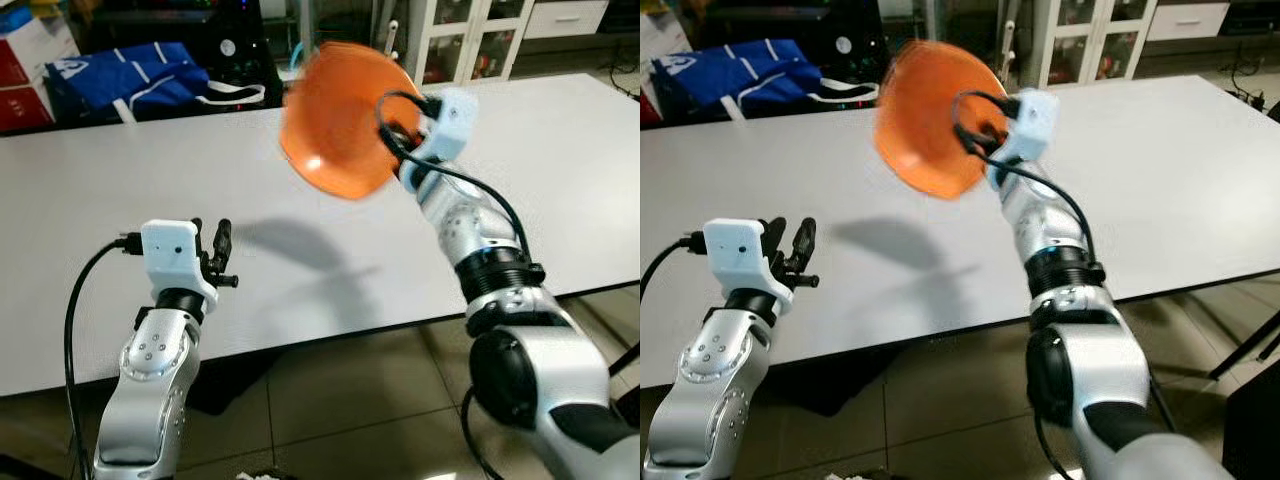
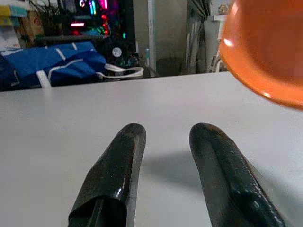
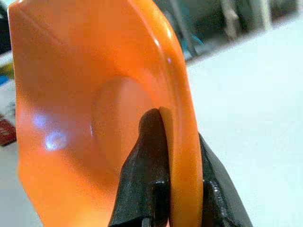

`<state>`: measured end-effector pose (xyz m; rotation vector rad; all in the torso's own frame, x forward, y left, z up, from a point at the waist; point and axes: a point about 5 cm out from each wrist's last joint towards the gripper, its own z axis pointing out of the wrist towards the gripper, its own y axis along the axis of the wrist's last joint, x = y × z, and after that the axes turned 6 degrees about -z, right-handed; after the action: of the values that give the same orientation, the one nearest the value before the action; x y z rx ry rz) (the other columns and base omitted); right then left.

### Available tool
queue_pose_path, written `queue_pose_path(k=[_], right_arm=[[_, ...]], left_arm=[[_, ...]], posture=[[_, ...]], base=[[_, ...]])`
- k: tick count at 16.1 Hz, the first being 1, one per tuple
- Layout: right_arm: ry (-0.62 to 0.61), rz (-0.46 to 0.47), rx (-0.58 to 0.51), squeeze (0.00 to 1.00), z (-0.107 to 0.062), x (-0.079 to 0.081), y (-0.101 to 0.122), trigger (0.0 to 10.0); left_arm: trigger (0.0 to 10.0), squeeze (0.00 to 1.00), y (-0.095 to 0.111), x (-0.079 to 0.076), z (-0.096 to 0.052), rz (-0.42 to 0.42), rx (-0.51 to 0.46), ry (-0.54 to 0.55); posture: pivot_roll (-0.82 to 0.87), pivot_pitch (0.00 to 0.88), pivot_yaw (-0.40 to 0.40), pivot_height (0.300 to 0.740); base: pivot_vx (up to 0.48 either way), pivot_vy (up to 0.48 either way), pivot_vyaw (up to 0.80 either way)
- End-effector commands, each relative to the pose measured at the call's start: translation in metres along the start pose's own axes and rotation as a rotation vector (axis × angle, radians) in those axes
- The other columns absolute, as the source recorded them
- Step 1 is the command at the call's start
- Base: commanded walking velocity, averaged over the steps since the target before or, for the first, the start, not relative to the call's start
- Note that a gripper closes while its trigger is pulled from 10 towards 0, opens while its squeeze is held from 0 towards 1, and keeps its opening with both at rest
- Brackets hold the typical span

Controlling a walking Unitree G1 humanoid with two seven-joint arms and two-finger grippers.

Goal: Setting the table

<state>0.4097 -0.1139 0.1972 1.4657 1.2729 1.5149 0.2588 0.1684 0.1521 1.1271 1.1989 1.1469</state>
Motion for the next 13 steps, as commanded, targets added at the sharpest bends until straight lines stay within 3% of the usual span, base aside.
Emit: queue_pose_path(k=[1,4,8,13], right_arm=[[-0.045,0.049,0.010,0.00,0.003,-0.003,0.009,0.0],[-0.118,0.088,0.065,0.00,0.003,-0.012,0.000,0.0],[-0.296,0.108,0.214,0.00,-0.004,-0.033,-0.035,0.0],[-0.420,0.175,0.263,0.00,-0.012,-0.050,-0.053,0.0]], left_arm=[[10.0,0.00,0.001,0.002,-0.002,0.006,0.009,0.015],[10.0,0.00,0.001,0.003,-0.004,0.004,0.017,0.022],[10.0,0.00,0.002,0.004,-0.009,-0.007,0.029,0.034],[10.0,0.00,0.002,0.004,-0.013,-0.007,0.044,0.039]], posture=[[-0.04,0.000,0.047,0.740],[-0.03,0.000,0.045,0.740],[-0.01,0.000,0.030,0.740],[-0.01,0.004,0.024,0.740]], base=[[0.000,0.000,0.00],[0.000,0.000,0.00],[0.000,0.000,0.00],[0.000,0.000,0.00]])
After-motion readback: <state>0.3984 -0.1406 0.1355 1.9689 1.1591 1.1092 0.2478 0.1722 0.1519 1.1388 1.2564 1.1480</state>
